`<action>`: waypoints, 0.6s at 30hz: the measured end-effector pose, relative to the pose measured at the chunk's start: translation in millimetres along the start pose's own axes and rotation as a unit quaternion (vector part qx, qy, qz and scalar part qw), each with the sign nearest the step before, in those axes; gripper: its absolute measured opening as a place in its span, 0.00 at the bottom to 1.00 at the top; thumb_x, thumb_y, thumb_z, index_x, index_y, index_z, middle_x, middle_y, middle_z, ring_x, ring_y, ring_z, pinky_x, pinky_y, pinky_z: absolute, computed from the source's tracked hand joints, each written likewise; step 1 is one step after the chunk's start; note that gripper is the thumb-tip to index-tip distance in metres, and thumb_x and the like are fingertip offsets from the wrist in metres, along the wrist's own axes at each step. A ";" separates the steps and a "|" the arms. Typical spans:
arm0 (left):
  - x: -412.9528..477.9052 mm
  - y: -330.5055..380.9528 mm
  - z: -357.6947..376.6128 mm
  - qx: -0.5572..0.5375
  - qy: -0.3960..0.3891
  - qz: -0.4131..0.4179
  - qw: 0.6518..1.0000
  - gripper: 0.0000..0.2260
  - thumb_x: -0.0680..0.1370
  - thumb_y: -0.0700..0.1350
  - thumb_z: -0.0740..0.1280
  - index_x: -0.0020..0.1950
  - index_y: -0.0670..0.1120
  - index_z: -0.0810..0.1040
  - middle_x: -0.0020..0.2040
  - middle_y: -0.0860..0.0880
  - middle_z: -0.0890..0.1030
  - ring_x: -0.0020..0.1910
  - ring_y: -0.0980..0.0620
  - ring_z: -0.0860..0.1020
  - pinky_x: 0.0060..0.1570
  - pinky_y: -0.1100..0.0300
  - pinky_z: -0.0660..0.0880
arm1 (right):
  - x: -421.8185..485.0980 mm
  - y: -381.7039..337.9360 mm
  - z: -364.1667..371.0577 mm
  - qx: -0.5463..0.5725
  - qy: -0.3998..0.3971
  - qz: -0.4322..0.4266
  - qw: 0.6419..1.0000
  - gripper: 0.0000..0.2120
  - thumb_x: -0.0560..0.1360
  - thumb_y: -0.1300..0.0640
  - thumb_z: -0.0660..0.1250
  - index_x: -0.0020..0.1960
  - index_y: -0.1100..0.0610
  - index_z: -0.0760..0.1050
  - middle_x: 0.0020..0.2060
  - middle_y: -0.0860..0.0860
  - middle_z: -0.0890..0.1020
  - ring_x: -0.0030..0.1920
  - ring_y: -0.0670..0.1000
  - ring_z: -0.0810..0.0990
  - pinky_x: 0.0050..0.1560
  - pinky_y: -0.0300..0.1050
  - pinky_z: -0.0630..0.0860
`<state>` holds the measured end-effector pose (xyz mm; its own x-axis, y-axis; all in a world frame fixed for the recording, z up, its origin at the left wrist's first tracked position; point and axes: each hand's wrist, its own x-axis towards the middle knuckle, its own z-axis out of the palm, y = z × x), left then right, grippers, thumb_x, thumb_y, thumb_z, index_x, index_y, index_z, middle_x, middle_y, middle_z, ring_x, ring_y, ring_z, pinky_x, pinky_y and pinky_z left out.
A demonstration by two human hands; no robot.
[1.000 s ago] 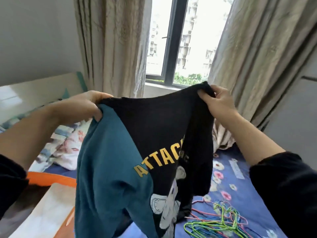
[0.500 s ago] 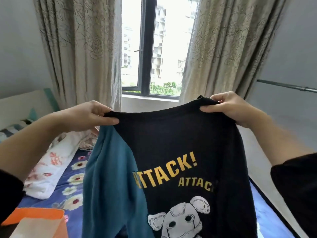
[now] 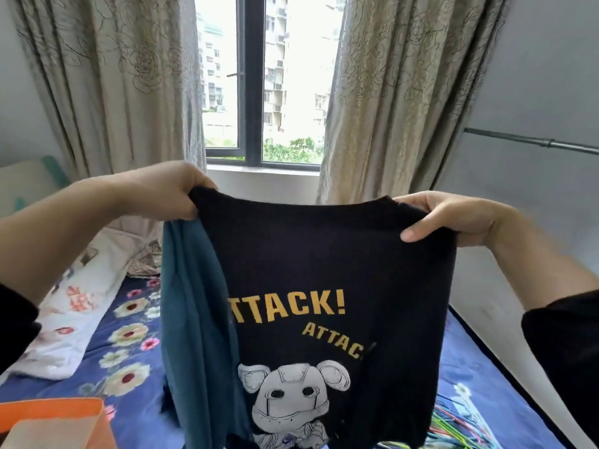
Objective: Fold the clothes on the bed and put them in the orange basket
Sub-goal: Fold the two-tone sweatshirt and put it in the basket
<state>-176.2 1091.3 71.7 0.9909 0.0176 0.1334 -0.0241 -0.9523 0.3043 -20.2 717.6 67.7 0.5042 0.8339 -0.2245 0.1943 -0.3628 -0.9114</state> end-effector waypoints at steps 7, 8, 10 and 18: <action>13.3 -18.0 -2.5 -0.049 -0.007 -0.048 0.998 0.21 0.70 0.28 0.64 0.56 0.48 0.78 0.45 0.50 0.81 0.44 0.53 0.80 0.44 0.58 0.76 | 3.5 -13.4 -13.1 -0.178 0.052 0.143 0.972 0.14 0.64 0.68 0.76 0.49 0.65 0.82 0.47 0.60 0.85 0.47 0.59 0.85 0.48 0.50 0.81; 22.9 -23.1 9.2 0.050 -0.009 -0.074 0.996 0.17 0.70 0.31 0.65 0.55 0.45 0.79 0.44 0.51 0.80 0.43 0.53 0.79 0.41 0.56 0.76 | 13.6 -9.4 -10.8 -0.225 0.077 0.170 0.956 0.12 0.66 0.68 0.74 0.49 0.64 0.82 0.45 0.59 0.86 0.47 0.58 0.85 0.50 0.51 0.81; 37.2 -29.0 32.7 0.160 -0.001 -0.107 0.981 0.12 0.70 0.37 0.67 0.52 0.44 0.82 0.43 0.49 0.80 0.42 0.49 0.78 0.41 0.51 0.78 | 38.5 6.4 -7.9 -0.319 0.146 0.200 0.915 0.07 0.67 0.65 0.74 0.45 0.62 0.81 0.41 0.56 0.86 0.43 0.56 0.85 0.49 0.50 0.81; 87.5 -55.8 85.3 0.043 0.164 -0.286 0.943 0.06 0.78 0.40 0.62 0.46 0.46 0.78 0.46 0.43 0.83 0.43 0.42 0.81 0.39 0.55 0.76 | 120.8 85.2 -14.1 -0.403 0.418 0.197 0.790 0.10 0.75 0.60 0.58 0.49 0.55 0.78 0.48 0.57 0.82 0.48 0.59 0.82 0.44 0.46 0.75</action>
<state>-76.8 1119.9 -14.1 0.7439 0.6164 0.2583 0.5276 -0.7789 0.3392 69.1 781.5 -32.2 0.9730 0.1471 0.1780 0.1873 -0.9535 -0.2359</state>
